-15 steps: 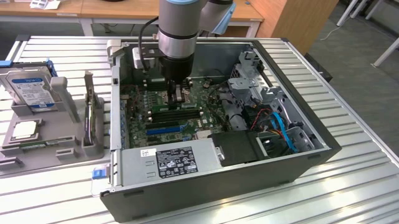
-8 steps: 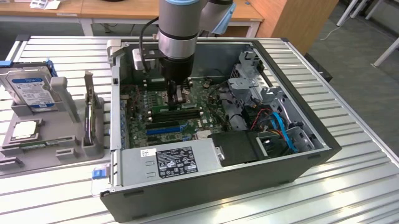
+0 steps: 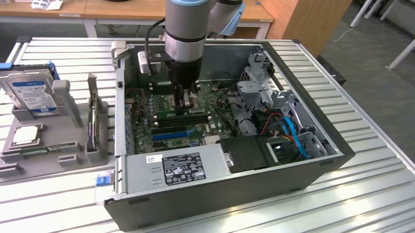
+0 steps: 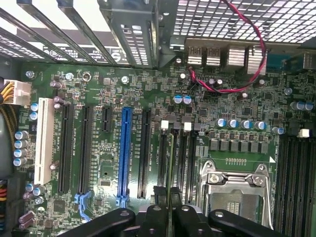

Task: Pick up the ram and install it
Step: 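Insert the ram into the slot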

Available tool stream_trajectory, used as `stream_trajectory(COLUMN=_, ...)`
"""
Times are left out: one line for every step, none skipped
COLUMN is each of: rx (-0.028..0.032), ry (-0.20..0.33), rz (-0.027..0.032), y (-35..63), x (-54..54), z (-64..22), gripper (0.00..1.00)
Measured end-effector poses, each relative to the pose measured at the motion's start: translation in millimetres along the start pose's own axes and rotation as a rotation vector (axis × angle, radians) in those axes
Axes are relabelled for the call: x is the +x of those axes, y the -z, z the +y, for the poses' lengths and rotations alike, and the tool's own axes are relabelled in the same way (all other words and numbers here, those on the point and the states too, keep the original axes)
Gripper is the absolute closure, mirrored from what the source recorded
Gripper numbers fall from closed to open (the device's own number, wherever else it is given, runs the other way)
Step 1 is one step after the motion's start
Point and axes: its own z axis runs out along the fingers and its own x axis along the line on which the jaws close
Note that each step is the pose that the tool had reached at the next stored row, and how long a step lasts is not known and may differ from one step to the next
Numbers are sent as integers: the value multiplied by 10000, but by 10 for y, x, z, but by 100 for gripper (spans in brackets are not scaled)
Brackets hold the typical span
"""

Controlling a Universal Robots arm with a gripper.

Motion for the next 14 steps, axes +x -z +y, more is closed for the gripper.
stream_trajectory(rx=0, ry=-1, rz=-1, y=0, x=3, z=1, gripper=87)
stream_trajectory(rx=0, ry=-2, rz=-1, y=0, x=2, z=1, gripper=87)
stream_trajectory(rx=0, ry=-2, rz=0, y=0, x=2, z=1, gripper=87)
stream_trajectory(rx=1, ry=-3, rz=0, y=-3, x=3, z=1, gripper=87)
stream_trajectory(rx=9, ry=-2, rz=-2, y=-9, x=3, z=0, gripper=87)
stream_trajectory(rx=23, ry=-1, rz=0, y=-20, x=3, z=0, gripper=87)
stream_trajectory(rx=35, ry=1, rz=1, y=-34, x=3, z=-1, gripper=87)
stream_trajectory(rx=47, ry=0, rz=1, y=-47, x=3, z=0, gripper=87)
stream_trajectory(rx=56, ry=-2, rz=2, y=-59, x=3, z=0, gripper=87)
stream_trajectory(rx=64, ry=-2, rz=3, y=-70, x=3, z=0, gripper=87)
stream_trajectory(rx=69, ry=-1, rz=6, y=-79, x=2, z=0, gripper=87)
stream_trajectory(rx=68, ry=-1, rz=8, y=-81, x=3, z=0, gripper=87)
stream_trajectory(rx=68, ry=-1, rz=9, y=-81, x=3, z=0, gripper=87)
stream_trajectory(rx=69, ry=-2, rz=9, y=-81, x=3, z=0, gripper=87)
